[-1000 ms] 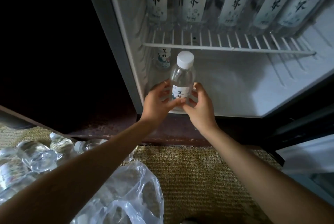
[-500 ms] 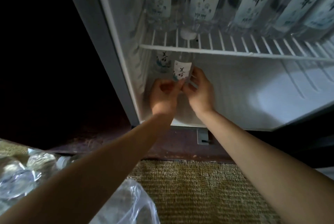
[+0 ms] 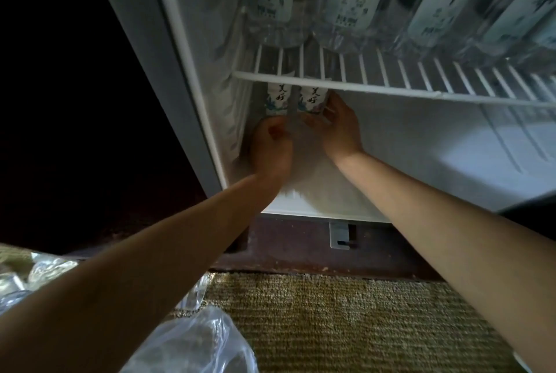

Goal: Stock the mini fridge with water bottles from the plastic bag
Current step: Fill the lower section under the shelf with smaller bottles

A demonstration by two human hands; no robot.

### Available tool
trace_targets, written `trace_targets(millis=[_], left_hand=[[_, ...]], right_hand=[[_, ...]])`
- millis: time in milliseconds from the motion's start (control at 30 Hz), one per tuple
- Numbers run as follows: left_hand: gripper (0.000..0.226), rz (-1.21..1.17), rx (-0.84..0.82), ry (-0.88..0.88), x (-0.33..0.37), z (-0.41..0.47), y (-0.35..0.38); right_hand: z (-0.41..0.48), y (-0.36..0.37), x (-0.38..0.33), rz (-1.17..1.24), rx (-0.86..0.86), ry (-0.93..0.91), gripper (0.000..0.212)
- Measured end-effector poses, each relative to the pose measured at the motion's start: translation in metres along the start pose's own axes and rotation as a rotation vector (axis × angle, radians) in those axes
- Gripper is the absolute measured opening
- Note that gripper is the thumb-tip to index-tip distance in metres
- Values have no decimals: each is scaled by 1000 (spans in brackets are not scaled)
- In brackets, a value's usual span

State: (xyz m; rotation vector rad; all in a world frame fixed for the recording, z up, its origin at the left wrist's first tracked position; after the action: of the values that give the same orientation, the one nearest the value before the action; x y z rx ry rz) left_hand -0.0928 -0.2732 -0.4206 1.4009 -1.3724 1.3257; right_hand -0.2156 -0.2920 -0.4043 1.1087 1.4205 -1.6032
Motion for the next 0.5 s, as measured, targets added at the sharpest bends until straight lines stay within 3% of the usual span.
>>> trace_targets(millis=[267,367,500], left_hand=[[28,70,118,29,2,-4,-2],[32,54,67,3,-7,-4,-8],[36,-32,13,22,-13,-16,-16]], right_hand=[[5,6,11,-111,-15,37,67],[-1,13,20,-61,-3,74,81],[-29,19,17,53,18,145,68]])
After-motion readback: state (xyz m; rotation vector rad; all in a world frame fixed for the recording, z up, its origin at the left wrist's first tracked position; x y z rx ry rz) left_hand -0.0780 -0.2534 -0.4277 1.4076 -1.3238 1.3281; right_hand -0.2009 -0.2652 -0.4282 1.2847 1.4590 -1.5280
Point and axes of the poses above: each hand's wrist, its own z-axis towards the middle knuckle, its own y-axis out of the palm, x = y × z, the point moved 3 cm from there along z, towards the middle knuckle, and after that the axes turned 6 degrees about -x, right-handed, at the moved point
